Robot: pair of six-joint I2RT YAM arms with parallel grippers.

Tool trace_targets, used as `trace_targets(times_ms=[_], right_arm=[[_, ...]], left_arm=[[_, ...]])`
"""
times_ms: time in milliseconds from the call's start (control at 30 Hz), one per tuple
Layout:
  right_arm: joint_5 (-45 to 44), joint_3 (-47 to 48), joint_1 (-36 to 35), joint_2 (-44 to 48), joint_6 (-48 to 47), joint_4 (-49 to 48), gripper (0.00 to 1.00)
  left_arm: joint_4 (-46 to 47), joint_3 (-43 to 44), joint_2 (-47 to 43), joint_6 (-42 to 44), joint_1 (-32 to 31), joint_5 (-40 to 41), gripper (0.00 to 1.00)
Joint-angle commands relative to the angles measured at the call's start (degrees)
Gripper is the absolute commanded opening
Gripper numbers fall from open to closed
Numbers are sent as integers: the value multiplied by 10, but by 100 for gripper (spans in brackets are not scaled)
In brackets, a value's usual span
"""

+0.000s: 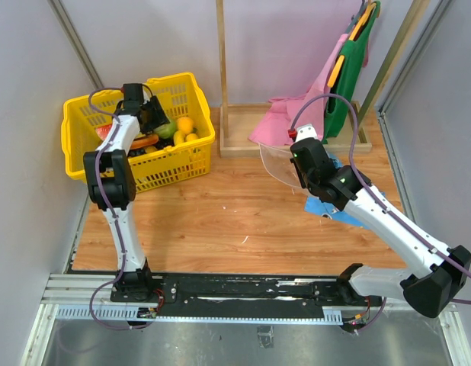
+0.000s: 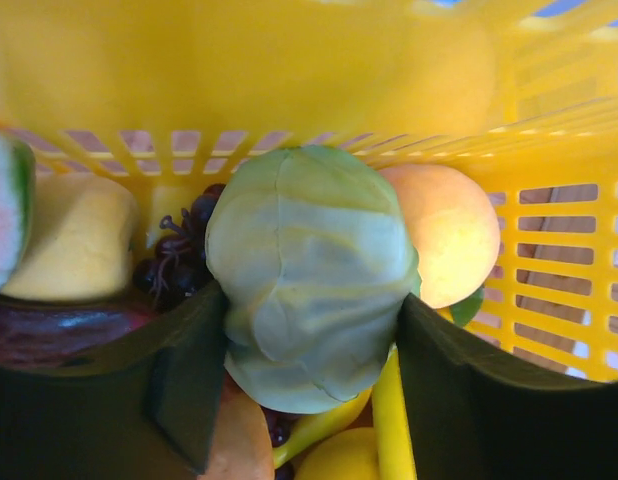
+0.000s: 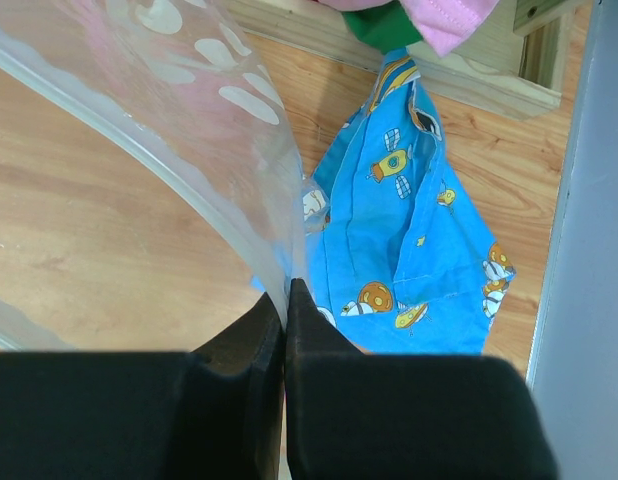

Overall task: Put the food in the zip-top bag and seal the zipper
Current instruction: Pick up the fake vegetable from the bin, then place the fake vegetable in the zipper food storage bag.

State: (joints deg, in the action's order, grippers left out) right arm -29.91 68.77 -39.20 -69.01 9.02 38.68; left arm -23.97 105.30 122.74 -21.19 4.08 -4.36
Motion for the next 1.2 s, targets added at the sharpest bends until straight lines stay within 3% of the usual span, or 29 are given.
trace_targets(times_ms=[0,167,567,767,1167], right_arm=[[-14,3,6,15,10,8,1],[-13,8,5,18,13,9,1],[6,25,6,11,28,15,1],[7,32,6,-2,44,18,1],[-11,55,5,-41,92,23,1]], left_arm=[[33,-16,-24,0,0,-55,56],[35,-36,-75,1,-1,-66,36],[-38,-25,-180,-7,-1,-100,3],[-67,-36,-255,-25,-4,-163,1],[-92,-88,-383,-58,-45,-213,0]])
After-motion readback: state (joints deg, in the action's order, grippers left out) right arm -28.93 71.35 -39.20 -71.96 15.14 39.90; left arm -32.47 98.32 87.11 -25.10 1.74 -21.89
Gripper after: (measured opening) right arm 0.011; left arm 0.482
